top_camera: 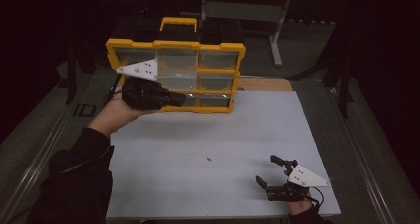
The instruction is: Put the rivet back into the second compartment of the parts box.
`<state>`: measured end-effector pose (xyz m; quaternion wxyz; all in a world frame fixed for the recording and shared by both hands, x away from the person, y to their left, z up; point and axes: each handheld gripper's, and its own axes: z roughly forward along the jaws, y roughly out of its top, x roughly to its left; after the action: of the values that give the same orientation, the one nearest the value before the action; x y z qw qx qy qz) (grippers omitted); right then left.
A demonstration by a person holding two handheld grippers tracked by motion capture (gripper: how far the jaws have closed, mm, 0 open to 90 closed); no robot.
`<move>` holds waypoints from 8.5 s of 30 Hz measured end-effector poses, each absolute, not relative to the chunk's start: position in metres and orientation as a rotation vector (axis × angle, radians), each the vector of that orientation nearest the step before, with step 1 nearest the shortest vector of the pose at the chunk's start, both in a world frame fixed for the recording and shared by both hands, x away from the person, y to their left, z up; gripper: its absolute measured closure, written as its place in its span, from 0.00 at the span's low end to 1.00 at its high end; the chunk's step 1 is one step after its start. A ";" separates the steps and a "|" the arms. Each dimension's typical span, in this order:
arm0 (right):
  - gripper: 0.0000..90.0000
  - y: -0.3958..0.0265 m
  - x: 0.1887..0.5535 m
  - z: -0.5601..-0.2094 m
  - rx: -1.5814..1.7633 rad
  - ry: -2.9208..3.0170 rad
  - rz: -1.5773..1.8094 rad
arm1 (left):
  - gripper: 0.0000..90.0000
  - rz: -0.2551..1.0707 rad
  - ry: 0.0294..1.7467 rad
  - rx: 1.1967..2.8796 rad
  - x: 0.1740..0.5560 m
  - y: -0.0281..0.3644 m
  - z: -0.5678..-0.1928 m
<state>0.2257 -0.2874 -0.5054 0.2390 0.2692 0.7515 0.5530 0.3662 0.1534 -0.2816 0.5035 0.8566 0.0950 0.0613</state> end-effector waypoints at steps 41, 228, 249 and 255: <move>0.12 -0.289 0.226 -0.505 0.735 2.045 1.524 | 0.91 0.290 0.518 1.966 0.432 0.175 -0.245; 0.13 -0.288 0.225 -0.504 0.738 2.063 1.516 | 0.92 0.033 0.247 2.203 0.346 0.103 -0.411; 0.13 -0.289 0.225 -0.504 0.741 2.046 1.512 | 0.92 0.129 0.178 2.159 0.348 0.128 -0.334; 0.13 -0.288 0.225 -0.504 0.738 2.048 1.511 | 0.92 0.160 0.169 2.131 0.351 0.136 -0.308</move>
<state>0.2252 -0.2884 -0.5039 0.2433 0.2702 0.7497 0.5530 0.3514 0.1356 -0.3082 0.4784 0.8729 0.0692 0.0656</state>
